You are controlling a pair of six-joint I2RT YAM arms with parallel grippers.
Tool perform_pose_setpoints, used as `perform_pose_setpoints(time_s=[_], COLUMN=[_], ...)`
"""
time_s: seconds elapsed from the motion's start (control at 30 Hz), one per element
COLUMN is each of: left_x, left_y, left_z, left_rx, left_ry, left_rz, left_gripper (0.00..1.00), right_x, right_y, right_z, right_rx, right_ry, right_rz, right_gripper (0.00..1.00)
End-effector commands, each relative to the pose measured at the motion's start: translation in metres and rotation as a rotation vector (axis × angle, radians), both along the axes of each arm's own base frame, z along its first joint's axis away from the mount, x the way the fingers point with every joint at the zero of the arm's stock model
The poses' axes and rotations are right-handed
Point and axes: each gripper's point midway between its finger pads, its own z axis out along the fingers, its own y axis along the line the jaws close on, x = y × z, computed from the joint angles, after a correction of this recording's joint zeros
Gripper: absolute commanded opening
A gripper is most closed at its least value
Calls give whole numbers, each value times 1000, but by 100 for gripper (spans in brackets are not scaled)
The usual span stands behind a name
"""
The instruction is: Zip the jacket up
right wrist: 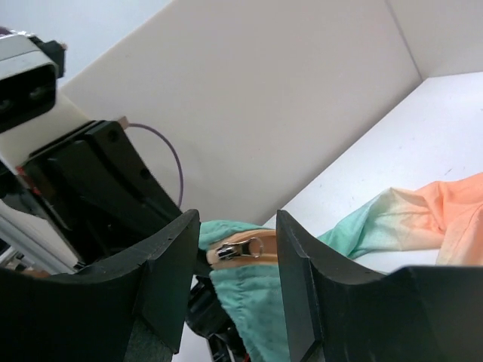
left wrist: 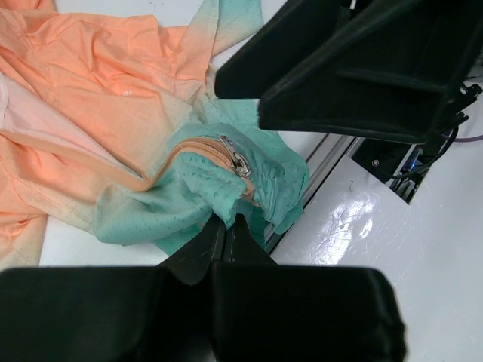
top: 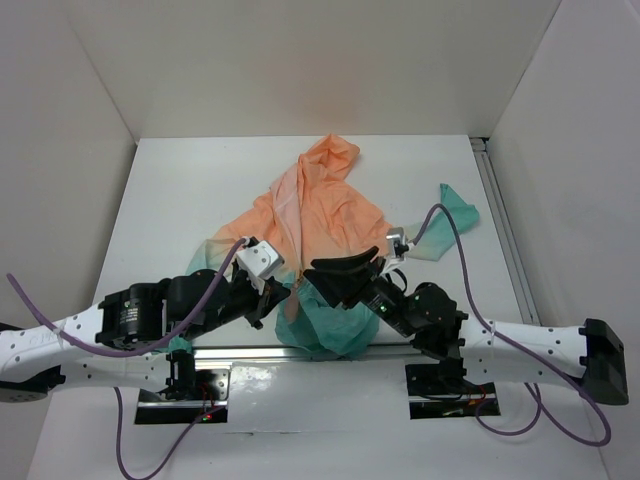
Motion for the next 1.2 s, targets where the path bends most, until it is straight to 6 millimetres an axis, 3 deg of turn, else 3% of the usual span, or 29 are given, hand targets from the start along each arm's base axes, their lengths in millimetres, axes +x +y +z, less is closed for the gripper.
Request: perform_pose_setpoints(time_s=[0.0,0.27,0.33,0.5,1.17], left_x=[2,2,2,2,2], left_y=[-2,-1,0,0,0], left_z=[17,21,19,19,23], left_rx=[-50,-59,-50,-44,-53], left_ry=[-25,-27,-25,-32,-34], left_rz=[6,6,6,3,3], left_gripper=[0,0,0,0,0], right_x=[9,22,20,12,6], right_y=[-1,-3,0,1,6], right_z=[10,6,1,12,-7], right_rx=[34,75,72,109,123], right_ry=[-1,34,42,42,96], right_rz=[15,61,75,127,178], right_gripper=[52,51,50,48,47])
